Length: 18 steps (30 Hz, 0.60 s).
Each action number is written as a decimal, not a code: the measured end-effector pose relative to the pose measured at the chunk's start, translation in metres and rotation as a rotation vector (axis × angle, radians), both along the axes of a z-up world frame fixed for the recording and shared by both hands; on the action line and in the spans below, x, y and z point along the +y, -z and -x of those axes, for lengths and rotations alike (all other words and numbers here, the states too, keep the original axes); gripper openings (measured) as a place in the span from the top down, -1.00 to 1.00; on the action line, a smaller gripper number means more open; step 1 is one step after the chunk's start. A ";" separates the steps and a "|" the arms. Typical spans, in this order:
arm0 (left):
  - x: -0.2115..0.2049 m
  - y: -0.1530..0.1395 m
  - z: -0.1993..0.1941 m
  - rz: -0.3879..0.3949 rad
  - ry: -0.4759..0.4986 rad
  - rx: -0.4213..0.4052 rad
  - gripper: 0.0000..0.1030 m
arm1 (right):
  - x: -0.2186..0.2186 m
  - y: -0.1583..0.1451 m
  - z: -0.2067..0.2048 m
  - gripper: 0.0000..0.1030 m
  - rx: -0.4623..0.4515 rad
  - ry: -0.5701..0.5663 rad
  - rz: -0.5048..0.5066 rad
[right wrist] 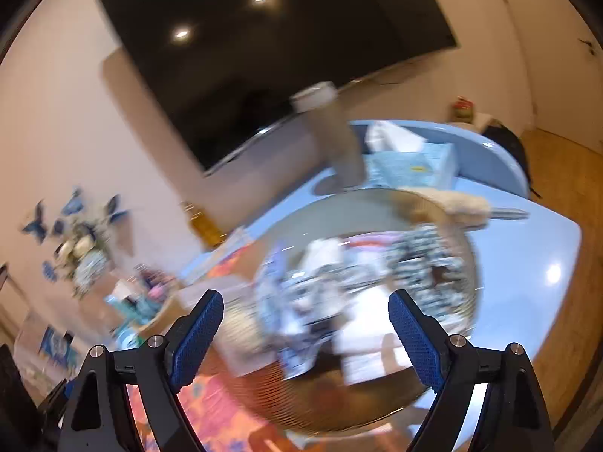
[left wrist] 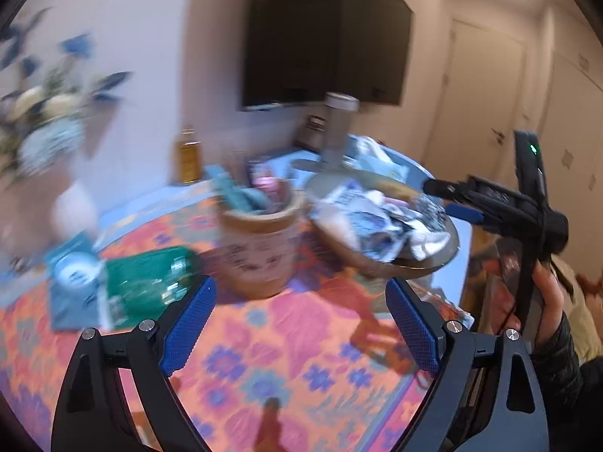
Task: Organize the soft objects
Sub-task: 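Move both grippers back over the floral table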
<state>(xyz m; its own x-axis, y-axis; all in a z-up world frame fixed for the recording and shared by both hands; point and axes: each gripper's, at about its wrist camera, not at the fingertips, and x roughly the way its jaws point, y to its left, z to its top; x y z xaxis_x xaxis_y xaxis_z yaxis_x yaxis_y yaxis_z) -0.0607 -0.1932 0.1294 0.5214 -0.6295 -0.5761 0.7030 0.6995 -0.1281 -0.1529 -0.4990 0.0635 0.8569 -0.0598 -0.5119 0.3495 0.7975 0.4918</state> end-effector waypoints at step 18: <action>0.159 0.067 -0.027 -0.127 -0.452 0.080 -0.89 | 0.238 0.030 -0.070 -1.00 0.107 -0.577 0.338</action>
<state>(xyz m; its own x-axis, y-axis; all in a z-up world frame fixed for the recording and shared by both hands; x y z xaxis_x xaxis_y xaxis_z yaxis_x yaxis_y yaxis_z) -0.0340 -0.0342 0.0628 0.6776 -0.2720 -0.6833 0.3164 0.9465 -0.0630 -0.0834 -0.2612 0.0337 0.7456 0.2203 -0.6289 -0.1452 0.9748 0.1693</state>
